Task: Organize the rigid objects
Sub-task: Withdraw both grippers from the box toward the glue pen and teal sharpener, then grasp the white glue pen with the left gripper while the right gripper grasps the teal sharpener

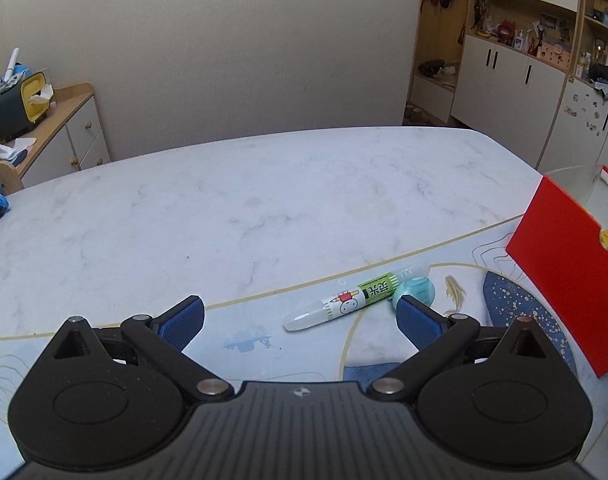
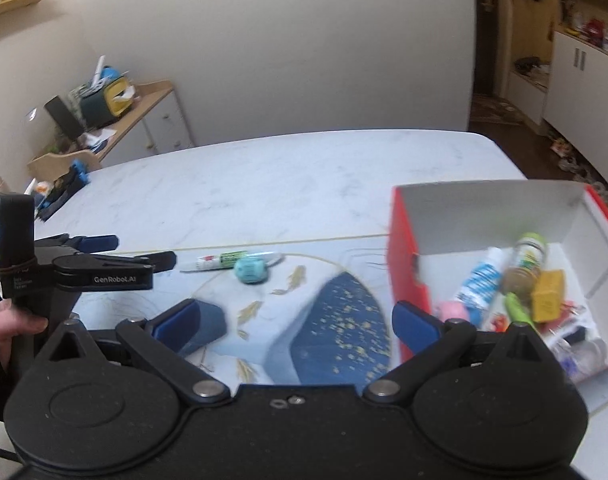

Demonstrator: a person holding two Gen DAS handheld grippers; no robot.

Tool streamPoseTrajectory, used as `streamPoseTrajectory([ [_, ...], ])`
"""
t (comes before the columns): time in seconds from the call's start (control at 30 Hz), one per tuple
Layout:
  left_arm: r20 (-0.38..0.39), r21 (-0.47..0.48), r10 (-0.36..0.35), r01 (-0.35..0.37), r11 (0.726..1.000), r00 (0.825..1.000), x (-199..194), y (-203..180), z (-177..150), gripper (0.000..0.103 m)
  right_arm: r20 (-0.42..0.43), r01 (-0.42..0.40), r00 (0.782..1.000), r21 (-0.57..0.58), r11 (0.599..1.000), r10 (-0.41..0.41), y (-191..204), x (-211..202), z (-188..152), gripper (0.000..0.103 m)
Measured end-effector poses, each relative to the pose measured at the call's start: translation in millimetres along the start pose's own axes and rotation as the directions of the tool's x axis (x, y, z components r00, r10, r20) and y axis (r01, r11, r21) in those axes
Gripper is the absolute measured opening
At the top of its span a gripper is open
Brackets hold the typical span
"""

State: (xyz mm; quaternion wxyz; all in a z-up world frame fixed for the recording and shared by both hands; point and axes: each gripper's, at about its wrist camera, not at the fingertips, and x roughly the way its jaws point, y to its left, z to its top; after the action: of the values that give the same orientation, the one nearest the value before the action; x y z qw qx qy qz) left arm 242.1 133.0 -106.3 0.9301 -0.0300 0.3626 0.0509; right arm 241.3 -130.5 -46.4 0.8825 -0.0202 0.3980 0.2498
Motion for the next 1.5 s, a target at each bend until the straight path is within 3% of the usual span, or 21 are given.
streamPoseTrajectory([
  [0.33, -0.049, -0.02, 0.0, -0.001, 1.0, 0.999, 20.4, -2.7, -30.8, 0.103, -0.06, -0.04, 0.997, -0.013, 0.999, 0.039, -0.6, 48.0, 12.1, 0.101],
  [0.43, -0.028, -0.019, -0.004, 0.003, 1.0, 1.0, 27.4, -5.1, -31.1, 0.103, -0.082, -0.04, 0.996, -0.045, 0.998, 0.036, 0.0, 65.7, 17.3, 0.099],
  [0.67, -0.004, 0.078, -0.033, 0.033, 0.996, 0.999, 65.6, -12.5, -19.5, 0.103, -0.159, -0.081, 0.985, -0.063, 0.995, 0.07, 6.6, 113.0, 25.1, 0.09],
  [0.9, 0.007, 0.229, -0.078, 0.074, 0.971, 0.997, 82.5, -17.1, -15.0, 0.101, -0.186, -0.112, 0.977, -0.033, 0.993, 0.104, 22.0, 146.1, 39.5, 0.081],
  [1.1, 0.002, 0.257, -0.156, 0.15, 0.955, 0.988, 85.8, -14.4, -10.4, 0.084, -0.225, -0.106, 0.969, 0.005, 0.994, 0.104, 30.5, 172.7, 41.4, 0.066],
  [1.27, -0.019, 0.269, -0.235, 0.232, 0.935, 0.972, 85.0, -15.4, -8.6, 0.058, -0.233, -0.105, 0.965, 0.082, 0.991, 0.121, 21.4, 181.6, 43.4, 0.058],
  [1.5, -0.034, 0.289, -0.268, 0.267, 0.919, 0.963, 81.9, -22.7, -9.3, 0.033, -0.239, -0.135, 0.956, 0.148, 0.98, 0.168, 15.5, 182.4, 43.4, 0.044],
])
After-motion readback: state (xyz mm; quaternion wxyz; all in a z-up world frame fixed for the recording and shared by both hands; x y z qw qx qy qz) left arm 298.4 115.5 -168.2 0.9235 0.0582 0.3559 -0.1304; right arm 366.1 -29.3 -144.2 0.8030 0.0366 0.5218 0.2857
